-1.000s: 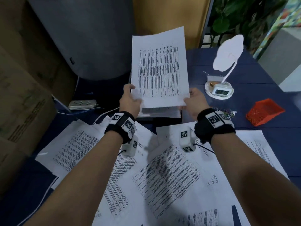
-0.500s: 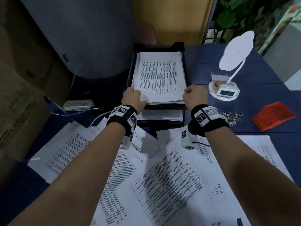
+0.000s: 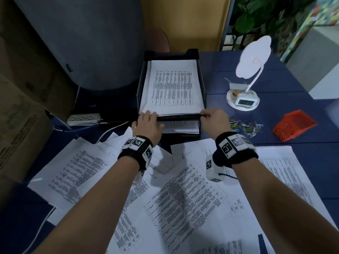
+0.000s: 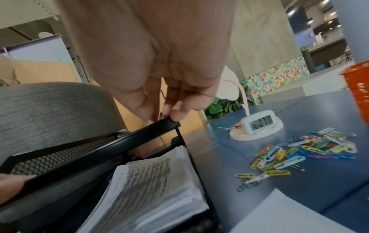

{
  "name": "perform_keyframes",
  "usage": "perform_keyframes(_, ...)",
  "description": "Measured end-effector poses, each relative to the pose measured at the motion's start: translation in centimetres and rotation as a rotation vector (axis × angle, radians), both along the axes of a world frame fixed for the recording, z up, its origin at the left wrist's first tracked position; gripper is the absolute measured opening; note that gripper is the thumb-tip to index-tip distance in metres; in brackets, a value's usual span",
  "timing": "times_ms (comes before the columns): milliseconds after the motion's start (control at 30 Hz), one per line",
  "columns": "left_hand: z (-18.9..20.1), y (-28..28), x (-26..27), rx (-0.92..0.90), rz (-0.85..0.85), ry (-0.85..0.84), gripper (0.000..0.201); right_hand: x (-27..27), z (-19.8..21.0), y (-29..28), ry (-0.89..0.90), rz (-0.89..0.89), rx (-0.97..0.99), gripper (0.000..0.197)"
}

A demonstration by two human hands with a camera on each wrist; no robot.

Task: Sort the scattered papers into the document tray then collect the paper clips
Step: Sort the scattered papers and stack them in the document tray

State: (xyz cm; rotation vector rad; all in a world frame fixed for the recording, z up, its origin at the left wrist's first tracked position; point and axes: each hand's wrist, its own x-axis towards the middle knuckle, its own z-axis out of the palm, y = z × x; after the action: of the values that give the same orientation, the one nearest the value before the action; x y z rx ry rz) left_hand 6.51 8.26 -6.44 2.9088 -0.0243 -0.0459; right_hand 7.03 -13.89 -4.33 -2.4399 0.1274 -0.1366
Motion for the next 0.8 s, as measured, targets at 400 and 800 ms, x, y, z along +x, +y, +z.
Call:
perform_keyframes(400,-4.7,-4.5,-8.0,0.056,-0.064,0.259,0.073,-11.8,-9.1,-8.8,0.634,-0.21,-0.265,0.036)
perform_keyframes(800,-6.7,-8.3,-10.6,0.146,-0.119,0.546,0.095,-15.8,-10.2,-12.0,0.705,-0.296,-0.401,0.066)
